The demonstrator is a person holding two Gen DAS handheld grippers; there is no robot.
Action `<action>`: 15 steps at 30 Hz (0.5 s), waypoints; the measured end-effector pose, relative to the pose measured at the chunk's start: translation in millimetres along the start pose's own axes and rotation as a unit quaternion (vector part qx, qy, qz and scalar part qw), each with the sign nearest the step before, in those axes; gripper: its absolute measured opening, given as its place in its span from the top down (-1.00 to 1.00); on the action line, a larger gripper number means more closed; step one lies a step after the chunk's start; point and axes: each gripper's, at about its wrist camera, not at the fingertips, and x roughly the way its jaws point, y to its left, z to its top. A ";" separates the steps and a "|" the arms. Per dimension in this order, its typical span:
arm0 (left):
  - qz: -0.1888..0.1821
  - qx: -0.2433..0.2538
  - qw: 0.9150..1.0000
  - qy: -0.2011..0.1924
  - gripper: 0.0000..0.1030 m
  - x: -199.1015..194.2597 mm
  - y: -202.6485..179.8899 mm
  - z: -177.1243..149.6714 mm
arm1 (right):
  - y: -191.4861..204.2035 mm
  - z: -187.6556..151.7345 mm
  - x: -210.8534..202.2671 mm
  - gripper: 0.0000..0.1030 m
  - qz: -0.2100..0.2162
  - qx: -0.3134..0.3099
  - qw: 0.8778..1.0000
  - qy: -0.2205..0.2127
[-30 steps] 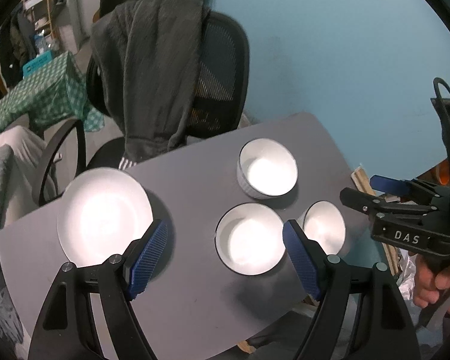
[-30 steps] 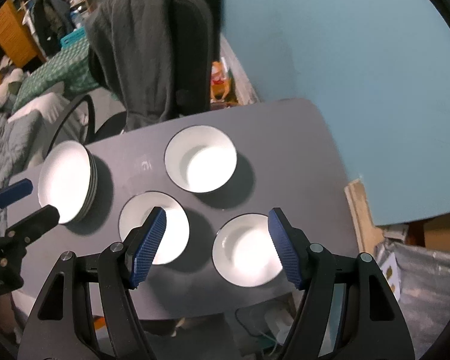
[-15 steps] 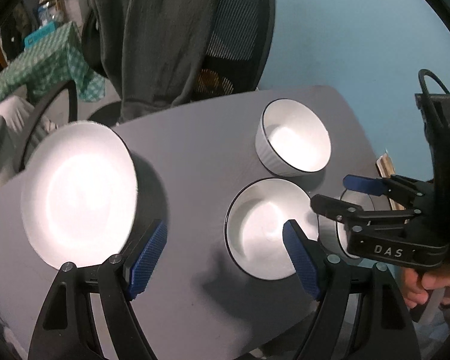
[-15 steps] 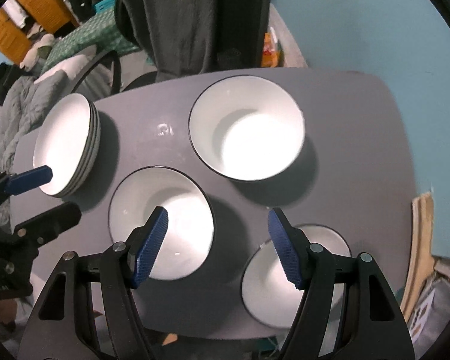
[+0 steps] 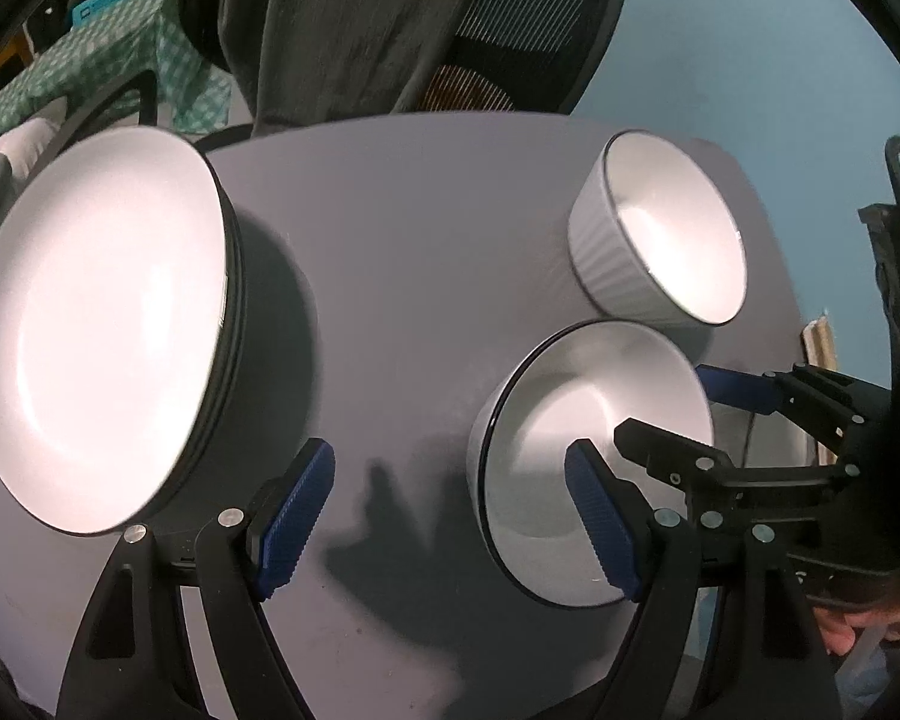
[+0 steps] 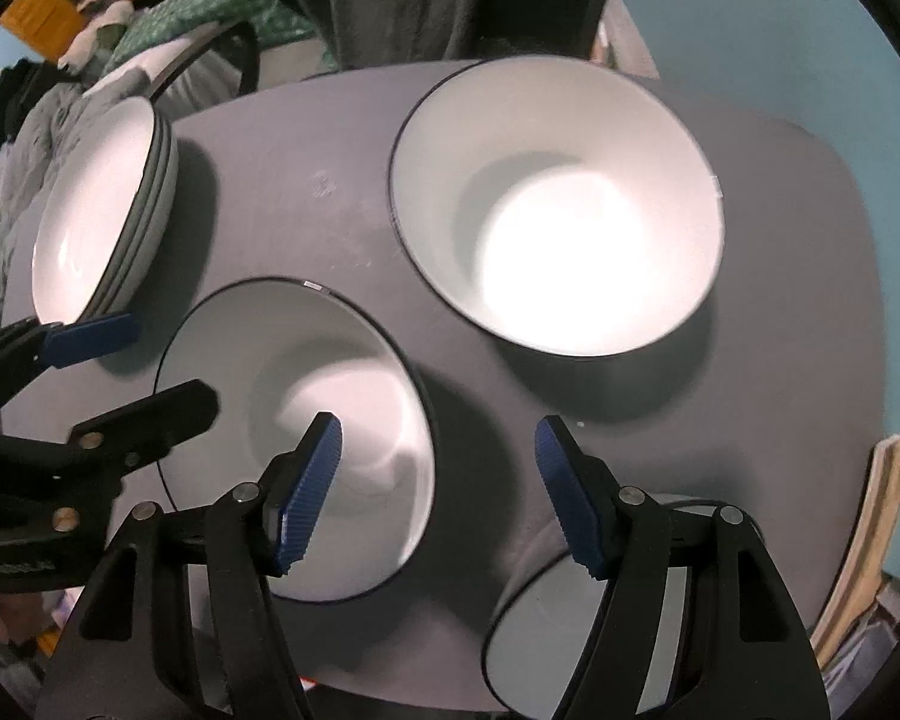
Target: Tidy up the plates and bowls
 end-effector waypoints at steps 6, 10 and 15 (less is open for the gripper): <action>0.002 -0.008 1.000 0.010 -0.33 9.9 0.3 -6.5 | 3.6 0.4 8.5 0.18 0.000 -0.020 1.000 0.015; -0.003 -0.018 1.000 0.024 -0.12 16.4 5.8 -8.3 | 4.7 1.3 9.4 0.53 0.018 -0.016 0.999 0.028; -0.008 -0.038 0.999 0.031 0.18 19.1 14.3 -15.5 | 2.3 0.3 5.9 0.63 0.020 0.000 0.999 0.027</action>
